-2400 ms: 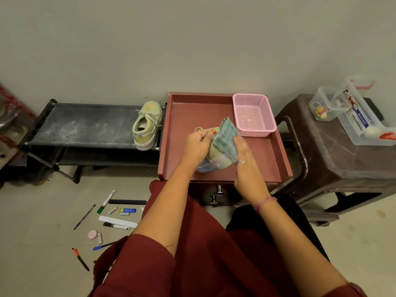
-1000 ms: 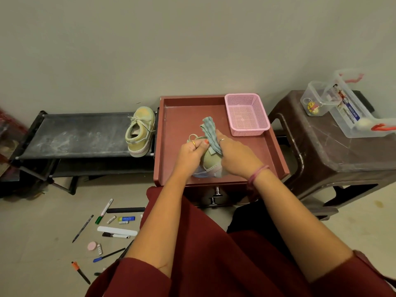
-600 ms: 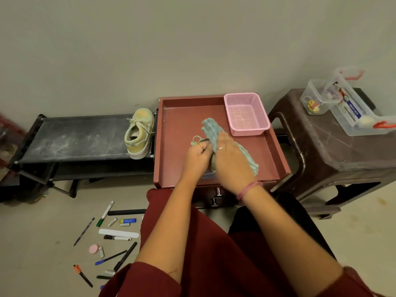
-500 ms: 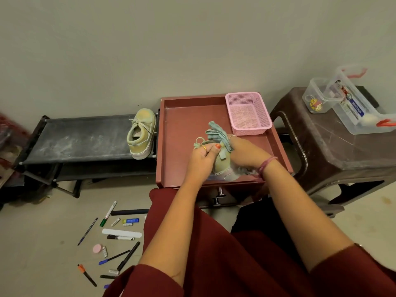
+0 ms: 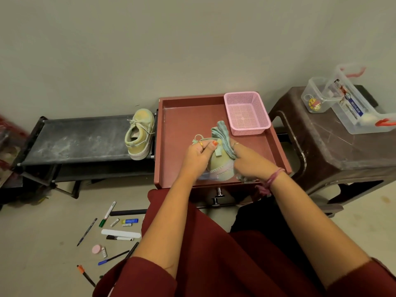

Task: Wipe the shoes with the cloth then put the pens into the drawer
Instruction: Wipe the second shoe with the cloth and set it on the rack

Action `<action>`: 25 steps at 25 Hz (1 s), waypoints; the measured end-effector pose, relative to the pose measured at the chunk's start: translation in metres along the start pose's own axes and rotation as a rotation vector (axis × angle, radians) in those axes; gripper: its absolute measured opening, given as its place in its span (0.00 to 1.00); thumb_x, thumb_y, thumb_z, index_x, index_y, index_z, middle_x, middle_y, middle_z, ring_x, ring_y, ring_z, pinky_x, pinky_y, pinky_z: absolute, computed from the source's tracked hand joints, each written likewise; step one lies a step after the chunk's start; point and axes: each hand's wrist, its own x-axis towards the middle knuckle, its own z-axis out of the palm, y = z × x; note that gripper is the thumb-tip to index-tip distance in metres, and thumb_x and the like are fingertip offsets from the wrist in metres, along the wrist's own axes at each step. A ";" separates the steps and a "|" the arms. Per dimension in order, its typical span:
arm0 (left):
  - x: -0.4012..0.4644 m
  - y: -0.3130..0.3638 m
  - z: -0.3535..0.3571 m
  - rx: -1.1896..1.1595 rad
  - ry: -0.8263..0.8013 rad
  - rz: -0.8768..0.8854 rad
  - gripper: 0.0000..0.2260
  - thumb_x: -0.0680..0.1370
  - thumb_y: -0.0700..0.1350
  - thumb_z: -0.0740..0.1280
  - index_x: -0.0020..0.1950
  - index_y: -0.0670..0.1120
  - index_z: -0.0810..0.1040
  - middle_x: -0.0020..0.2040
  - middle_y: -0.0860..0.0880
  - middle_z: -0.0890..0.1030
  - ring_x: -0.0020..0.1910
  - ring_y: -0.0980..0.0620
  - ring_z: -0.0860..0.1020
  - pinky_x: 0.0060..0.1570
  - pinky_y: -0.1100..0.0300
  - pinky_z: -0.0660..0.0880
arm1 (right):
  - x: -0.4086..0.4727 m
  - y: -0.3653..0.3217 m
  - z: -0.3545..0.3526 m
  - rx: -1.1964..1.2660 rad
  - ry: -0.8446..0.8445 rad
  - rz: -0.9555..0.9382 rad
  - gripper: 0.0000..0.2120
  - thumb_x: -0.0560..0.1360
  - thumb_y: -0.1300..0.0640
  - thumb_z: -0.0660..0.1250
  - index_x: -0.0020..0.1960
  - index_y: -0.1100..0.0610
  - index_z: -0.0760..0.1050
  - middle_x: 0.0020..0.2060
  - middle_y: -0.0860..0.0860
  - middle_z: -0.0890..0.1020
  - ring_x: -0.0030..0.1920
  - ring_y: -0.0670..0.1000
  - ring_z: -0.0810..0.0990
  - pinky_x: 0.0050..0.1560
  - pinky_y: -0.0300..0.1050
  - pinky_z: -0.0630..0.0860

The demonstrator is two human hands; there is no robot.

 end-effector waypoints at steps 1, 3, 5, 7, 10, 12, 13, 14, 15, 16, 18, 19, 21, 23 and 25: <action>0.003 0.000 -0.004 -0.008 0.007 -0.005 0.09 0.81 0.40 0.63 0.50 0.48 0.82 0.37 0.60 0.82 0.36 0.66 0.77 0.40 0.70 0.72 | -0.008 -0.004 0.009 -0.038 0.024 -0.014 0.34 0.72 0.72 0.55 0.75 0.54 0.54 0.69 0.58 0.68 0.57 0.49 0.78 0.60 0.40 0.72; 0.007 0.002 -0.011 -0.041 0.030 -0.050 0.10 0.80 0.37 0.62 0.46 0.48 0.81 0.35 0.58 0.82 0.34 0.64 0.77 0.37 0.68 0.73 | -0.031 -0.021 0.031 -0.261 0.130 -0.118 0.39 0.72 0.72 0.56 0.77 0.59 0.42 0.77 0.55 0.47 0.76 0.54 0.52 0.75 0.43 0.51; 0.008 0.003 -0.015 -0.065 0.036 -0.060 0.11 0.80 0.36 0.62 0.46 0.47 0.81 0.37 0.55 0.82 0.35 0.64 0.77 0.37 0.67 0.73 | -0.036 -0.014 0.044 -0.395 0.245 -0.207 0.41 0.71 0.73 0.56 0.77 0.58 0.39 0.77 0.53 0.42 0.77 0.54 0.41 0.76 0.48 0.46; 0.008 0.003 -0.015 -0.073 0.001 -0.017 0.09 0.81 0.37 0.61 0.47 0.45 0.81 0.37 0.56 0.80 0.34 0.65 0.76 0.38 0.69 0.72 | -0.026 -0.001 0.032 -0.230 0.218 -0.200 0.41 0.69 0.74 0.56 0.77 0.58 0.45 0.77 0.53 0.51 0.77 0.53 0.49 0.76 0.50 0.52; 0.012 0.006 -0.013 -0.076 -0.053 0.038 0.09 0.82 0.39 0.61 0.56 0.42 0.80 0.45 0.54 0.82 0.42 0.66 0.78 0.45 0.70 0.73 | -0.023 0.006 0.022 0.021 0.230 -0.160 0.38 0.69 0.75 0.54 0.77 0.57 0.51 0.75 0.53 0.58 0.75 0.51 0.55 0.75 0.51 0.55; 0.016 0.007 -0.012 -0.103 -0.047 0.055 0.09 0.82 0.38 0.60 0.57 0.41 0.79 0.46 0.52 0.81 0.42 0.66 0.78 0.44 0.70 0.73 | -0.030 0.001 0.033 -0.078 0.255 -0.150 0.40 0.70 0.75 0.55 0.77 0.57 0.45 0.77 0.52 0.51 0.77 0.51 0.47 0.76 0.48 0.49; 0.018 0.007 -0.012 -0.119 -0.041 0.047 0.09 0.82 0.38 0.59 0.56 0.41 0.78 0.45 0.51 0.81 0.40 0.66 0.78 0.43 0.71 0.73 | -0.035 -0.002 0.039 -0.151 0.273 -0.160 0.41 0.70 0.75 0.56 0.77 0.56 0.42 0.77 0.51 0.47 0.77 0.50 0.43 0.76 0.45 0.46; 0.018 0.006 -0.012 -0.130 -0.039 0.038 0.09 0.82 0.37 0.58 0.56 0.41 0.78 0.45 0.51 0.80 0.40 0.66 0.78 0.42 0.71 0.73 | -0.038 -0.001 0.044 -0.190 0.290 -0.176 0.42 0.70 0.75 0.56 0.77 0.56 0.41 0.77 0.50 0.45 0.77 0.50 0.42 0.75 0.43 0.44; 0.017 0.004 -0.013 -0.139 -0.043 0.029 0.09 0.82 0.36 0.58 0.56 0.41 0.78 0.45 0.51 0.80 0.40 0.67 0.78 0.42 0.72 0.73 | -0.038 0.000 0.045 -0.196 0.295 -0.191 0.42 0.70 0.76 0.56 0.77 0.56 0.42 0.77 0.50 0.46 0.77 0.49 0.42 0.75 0.42 0.45; 0.015 0.001 -0.013 -0.147 -0.048 0.024 0.09 0.82 0.36 0.57 0.55 0.41 0.78 0.45 0.52 0.80 0.40 0.67 0.78 0.43 0.72 0.73 | -0.033 0.004 0.043 -0.166 0.275 -0.191 0.41 0.70 0.76 0.55 0.77 0.56 0.44 0.77 0.51 0.49 0.77 0.49 0.45 0.76 0.44 0.47; 0.012 -0.006 -0.015 -0.172 -0.051 0.008 0.09 0.82 0.37 0.58 0.52 0.44 0.78 0.45 0.51 0.80 0.40 0.65 0.78 0.43 0.71 0.73 | -0.016 0.008 0.031 -0.006 0.165 -0.133 0.39 0.71 0.76 0.54 0.77 0.56 0.47 0.76 0.52 0.55 0.74 0.48 0.59 0.72 0.44 0.62; 0.011 -0.008 -0.017 -0.179 -0.056 0.003 0.08 0.82 0.39 0.58 0.50 0.45 0.78 0.45 0.51 0.79 0.40 0.64 0.77 0.42 0.71 0.73 | -0.008 0.010 0.024 0.092 0.097 -0.077 0.39 0.70 0.75 0.53 0.77 0.54 0.50 0.75 0.51 0.59 0.65 0.46 0.71 0.62 0.39 0.73; 0.009 -0.011 -0.019 -0.163 -0.069 0.016 0.07 0.80 0.42 0.61 0.45 0.46 0.76 0.40 0.54 0.77 0.36 0.62 0.73 0.38 0.70 0.71 | 0.003 0.010 0.017 0.293 -0.011 0.020 0.39 0.71 0.76 0.51 0.76 0.49 0.55 0.68 0.50 0.71 0.43 0.40 0.78 0.36 0.33 0.76; 0.006 -0.012 -0.020 -0.054 -0.076 0.043 0.08 0.80 0.45 0.62 0.40 0.48 0.73 0.33 0.57 0.73 0.32 0.60 0.69 0.34 0.68 0.68 | 0.009 0.012 0.017 0.435 -0.065 0.044 0.38 0.71 0.77 0.51 0.75 0.48 0.59 0.64 0.50 0.75 0.41 0.40 0.80 0.32 0.33 0.75; 0.007 -0.010 -0.020 0.088 -0.065 0.059 0.11 0.81 0.47 0.62 0.38 0.49 0.72 0.32 0.55 0.71 0.30 0.59 0.67 0.32 0.66 0.65 | 0.011 0.015 0.019 0.515 -0.076 0.055 0.39 0.71 0.78 0.51 0.75 0.48 0.58 0.65 0.50 0.74 0.51 0.45 0.80 0.38 0.35 0.77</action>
